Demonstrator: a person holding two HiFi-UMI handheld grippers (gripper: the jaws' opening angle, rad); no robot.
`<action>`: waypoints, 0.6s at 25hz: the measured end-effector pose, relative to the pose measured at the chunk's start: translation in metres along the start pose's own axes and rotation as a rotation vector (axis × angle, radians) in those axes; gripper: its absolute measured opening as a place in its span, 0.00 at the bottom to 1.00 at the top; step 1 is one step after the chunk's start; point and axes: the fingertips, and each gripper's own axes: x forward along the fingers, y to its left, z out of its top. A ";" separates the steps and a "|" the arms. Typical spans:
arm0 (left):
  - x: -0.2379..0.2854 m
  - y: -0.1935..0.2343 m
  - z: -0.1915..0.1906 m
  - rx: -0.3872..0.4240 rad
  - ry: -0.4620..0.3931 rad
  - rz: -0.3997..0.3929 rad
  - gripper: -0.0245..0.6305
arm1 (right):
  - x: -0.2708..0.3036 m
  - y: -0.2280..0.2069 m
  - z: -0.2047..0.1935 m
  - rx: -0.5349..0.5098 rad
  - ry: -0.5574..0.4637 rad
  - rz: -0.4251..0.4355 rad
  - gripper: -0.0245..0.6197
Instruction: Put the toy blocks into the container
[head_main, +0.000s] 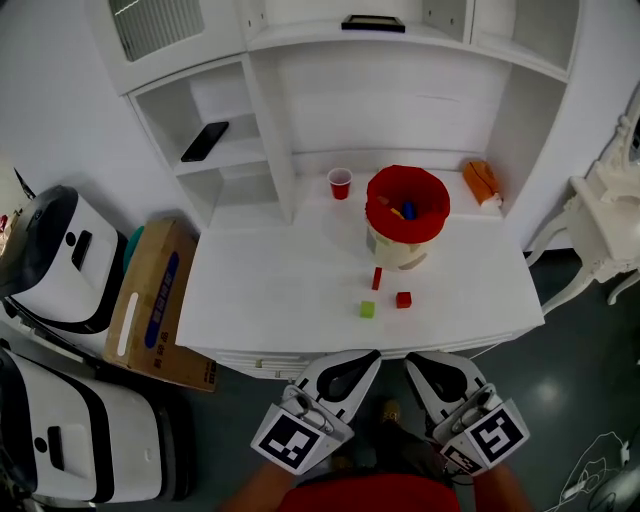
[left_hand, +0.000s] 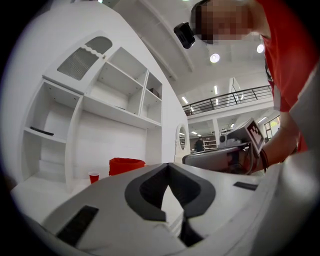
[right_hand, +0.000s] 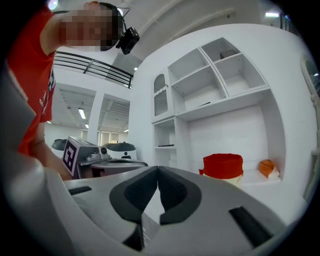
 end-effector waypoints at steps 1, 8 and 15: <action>0.008 0.006 -0.002 0.002 0.005 0.012 0.07 | 0.005 -0.010 -0.002 -0.004 0.008 0.005 0.08; 0.055 0.043 -0.020 0.017 0.044 0.113 0.07 | 0.031 -0.069 -0.024 -0.011 0.066 0.076 0.08; 0.088 0.072 -0.039 0.024 0.084 0.190 0.07 | 0.057 -0.110 -0.053 -0.020 0.145 0.135 0.08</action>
